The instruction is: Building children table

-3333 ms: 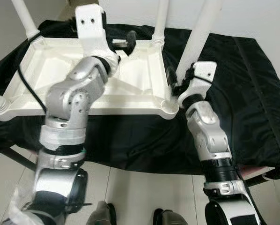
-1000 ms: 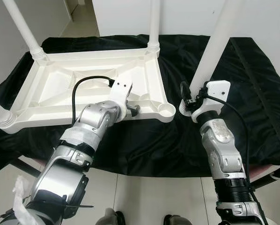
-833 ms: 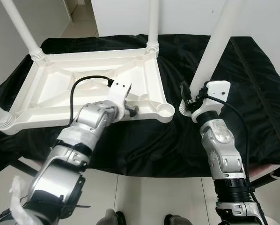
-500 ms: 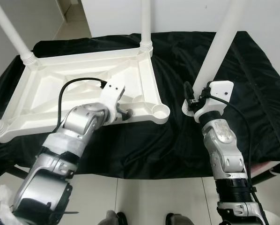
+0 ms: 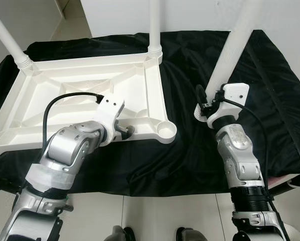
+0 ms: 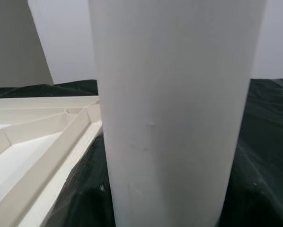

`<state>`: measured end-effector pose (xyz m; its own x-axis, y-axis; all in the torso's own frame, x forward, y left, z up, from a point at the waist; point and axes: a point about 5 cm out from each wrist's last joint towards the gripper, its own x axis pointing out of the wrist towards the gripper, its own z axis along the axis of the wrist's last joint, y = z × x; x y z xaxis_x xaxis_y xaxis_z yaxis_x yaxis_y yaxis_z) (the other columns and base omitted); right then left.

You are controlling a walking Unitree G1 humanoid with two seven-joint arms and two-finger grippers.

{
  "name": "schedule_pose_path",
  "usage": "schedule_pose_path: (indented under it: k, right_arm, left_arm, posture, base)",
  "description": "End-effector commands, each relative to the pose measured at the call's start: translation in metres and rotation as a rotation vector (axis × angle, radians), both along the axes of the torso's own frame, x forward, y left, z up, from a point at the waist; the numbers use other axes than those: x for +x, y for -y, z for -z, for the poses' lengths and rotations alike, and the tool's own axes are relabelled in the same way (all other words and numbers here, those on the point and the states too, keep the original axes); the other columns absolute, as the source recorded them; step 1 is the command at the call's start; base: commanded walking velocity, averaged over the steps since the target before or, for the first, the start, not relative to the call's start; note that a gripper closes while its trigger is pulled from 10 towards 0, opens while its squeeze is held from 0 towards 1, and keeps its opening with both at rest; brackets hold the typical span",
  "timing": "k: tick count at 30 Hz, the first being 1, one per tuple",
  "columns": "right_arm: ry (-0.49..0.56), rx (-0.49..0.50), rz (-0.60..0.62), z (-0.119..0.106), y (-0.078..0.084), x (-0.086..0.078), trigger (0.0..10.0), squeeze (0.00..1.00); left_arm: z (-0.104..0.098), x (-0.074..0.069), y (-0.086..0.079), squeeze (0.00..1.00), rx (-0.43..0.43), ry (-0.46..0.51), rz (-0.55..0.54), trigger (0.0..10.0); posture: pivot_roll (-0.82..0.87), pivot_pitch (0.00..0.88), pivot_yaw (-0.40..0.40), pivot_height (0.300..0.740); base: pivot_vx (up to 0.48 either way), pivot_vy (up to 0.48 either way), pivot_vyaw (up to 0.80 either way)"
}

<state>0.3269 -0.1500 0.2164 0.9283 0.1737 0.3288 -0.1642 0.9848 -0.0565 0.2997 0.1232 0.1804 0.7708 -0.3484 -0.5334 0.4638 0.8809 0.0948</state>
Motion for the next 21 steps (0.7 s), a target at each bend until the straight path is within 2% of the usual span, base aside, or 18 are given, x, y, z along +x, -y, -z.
schedule_pose_path:
  k: [1, 4, 5, 7, 10, 12, 15, 18, 20, 21]
  right_arm:
    - [0.019, -0.013, -0.041, -0.004, -0.008, 0.002, 10.0, 0.0]
    - [0.02, -0.015, -0.046, -0.004, -0.008, 0.002, 10.0, 0.0]
    - [0.021, -0.025, -0.06, -0.004, -0.01, 0.004, 10.0, 0.0]
    - [0.021, -0.025, -0.06, -0.004, -0.01, 0.004, 10.0, 0.0]
    - [0.019, -0.044, -0.102, -0.004, -0.014, 0.005, 10.0, 0.0]
    - [0.019, -0.044, -0.102, -0.004, -0.014, 0.005, 10.0, 0.0]
    - [0.02, -0.054, -0.13, -0.004, -0.019, 0.005, 10.0, 0.0]
    - [0.022, -0.055, -0.137, -0.004, -0.02, 0.005, 10.0, 0.0]
    - [0.025, -0.061, -0.152, -0.004, -0.022, 0.005, 10.0, 0.0]
    - [0.025, -0.061, -0.152, -0.004, -0.022, 0.005, 10.0, 0.0]
  left_arm:
    - [0.03, -0.023, -0.002, 0.0, 0.038, -0.188, 0.009, 10.0]
    - [0.028, -0.026, 0.001, 0.0, 0.027, -0.184, 0.022, 10.0]
    - [0.025, -0.032, 0.007, 0.0, 0.008, -0.182, 0.036, 10.0]
    - [0.025, -0.032, 0.007, 0.0, 0.008, -0.182, 0.036, 10.0]
    - [0.013, -0.028, 0.018, 0.0, -0.078, -0.081, 0.04, 10.0]
    - [0.013, -0.028, 0.018, 0.0, -0.078, -0.081, 0.04, 10.0]
    - [-0.002, -0.012, 0.028, 0.0, -0.118, 0.109, 0.009, 10.0]
    - [-0.007, -0.009, 0.031, 0.0, -0.135, 0.152, -0.001, 10.0]
    - [-0.021, -0.005, 0.036, 0.0, -0.19, 0.239, 0.001, 10.0]
    - [-0.021, -0.005, 0.036, 0.0, -0.19, 0.239, 0.001, 10.0]
  posture:
    - [-0.09, 0.124, 0.067, 0.74]
    - [-0.09, 0.124, 0.067, 0.74]
    - [-0.09, 0.123, 0.061, 0.74]
    - [-0.09, 0.123, 0.061, 0.74]
    - [-0.08, 0.129, 0.052, 0.74]
    - [-0.08, 0.129, 0.052, 0.74]
    - [-0.09, 0.132, 0.047, 0.74]
    - [-0.09, 0.132, 0.046, 0.74]
    - [-0.09, 0.133, 0.045, 0.74]
    - [-0.09, 0.133, 0.045, 0.74]
  base:
    - [0.0, 0.0, 0.0]
    - [0.0, 0.0, 0.0]
    - [0.0, 0.0, 0.0]
    - [0.0, 0.0, 0.0]
    - [0.0, 0.0, 0.0]
    - [0.0, 0.0, 0.0]
    - [0.0, 0.0, 0.0]
    - [0.0, 0.0, 0.0]
    - [0.0, 0.0, 0.0]
    - [0.0, 0.0, 0.0]
